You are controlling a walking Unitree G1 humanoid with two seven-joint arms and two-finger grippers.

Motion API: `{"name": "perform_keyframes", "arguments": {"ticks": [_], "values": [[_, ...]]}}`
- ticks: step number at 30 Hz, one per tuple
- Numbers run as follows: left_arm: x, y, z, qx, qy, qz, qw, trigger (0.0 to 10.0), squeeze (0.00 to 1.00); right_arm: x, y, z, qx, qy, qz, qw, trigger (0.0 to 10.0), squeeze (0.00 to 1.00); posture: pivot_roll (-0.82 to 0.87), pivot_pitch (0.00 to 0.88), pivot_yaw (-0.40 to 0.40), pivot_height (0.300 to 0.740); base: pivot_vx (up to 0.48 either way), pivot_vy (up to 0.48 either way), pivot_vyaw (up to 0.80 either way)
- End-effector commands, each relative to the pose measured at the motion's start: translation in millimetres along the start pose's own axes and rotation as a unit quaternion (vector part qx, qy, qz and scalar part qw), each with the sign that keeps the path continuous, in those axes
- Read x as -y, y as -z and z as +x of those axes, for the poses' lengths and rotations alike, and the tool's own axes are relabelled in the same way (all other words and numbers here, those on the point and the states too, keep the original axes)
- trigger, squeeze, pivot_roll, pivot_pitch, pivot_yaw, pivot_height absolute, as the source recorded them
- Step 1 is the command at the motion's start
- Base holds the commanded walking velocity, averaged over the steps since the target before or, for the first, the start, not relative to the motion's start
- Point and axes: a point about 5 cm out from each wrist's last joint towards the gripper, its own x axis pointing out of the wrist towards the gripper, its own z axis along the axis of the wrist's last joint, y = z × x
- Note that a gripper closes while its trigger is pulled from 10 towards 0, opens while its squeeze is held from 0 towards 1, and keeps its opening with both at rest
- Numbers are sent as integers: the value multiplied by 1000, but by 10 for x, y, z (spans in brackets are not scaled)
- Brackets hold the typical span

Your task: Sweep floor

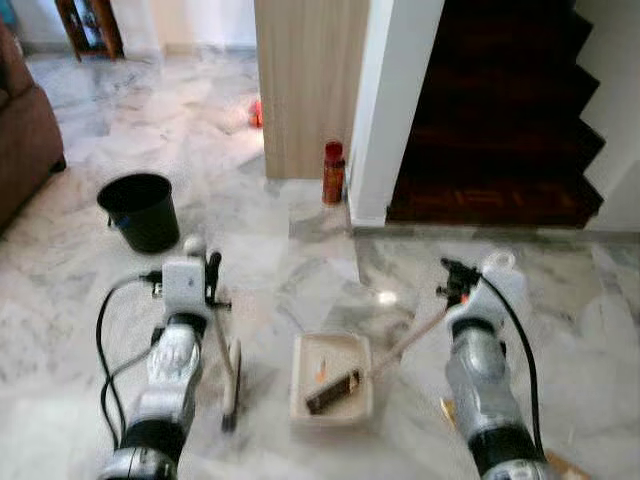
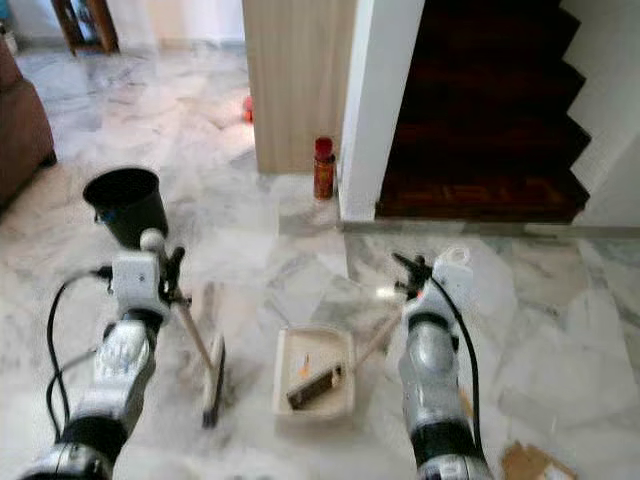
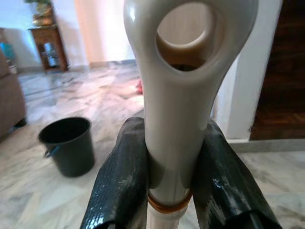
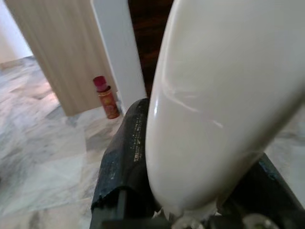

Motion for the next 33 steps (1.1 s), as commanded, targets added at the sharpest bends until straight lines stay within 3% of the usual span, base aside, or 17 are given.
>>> {"name": "perform_keyframes", "arguments": {"ticks": [1,20,24,33], "values": [[12,-142,67,32,-1,-1,1000,10000,0,15,-110,41,22,3,5,1000,10000,0,-39,0,-29,740,0,322,0],[-9,-134,41,29,-10,-2,1000,10000,0,-19,-132,53,18,-4,7,1000,10000,0,-35,0,-40,740,0,323,0],[-9,-129,34,28,-10,-1,1000,10000,0,-20,-124,45,17,-3,9,1000,10000,0,-35,0,-39,740,0,322,-800],[-3,-127,30,26,-8,-1,1000,10000,0,-28,-123,36,18,-5,6,1000,10000,0,-36,0,-37,740,0,325,0]]}}
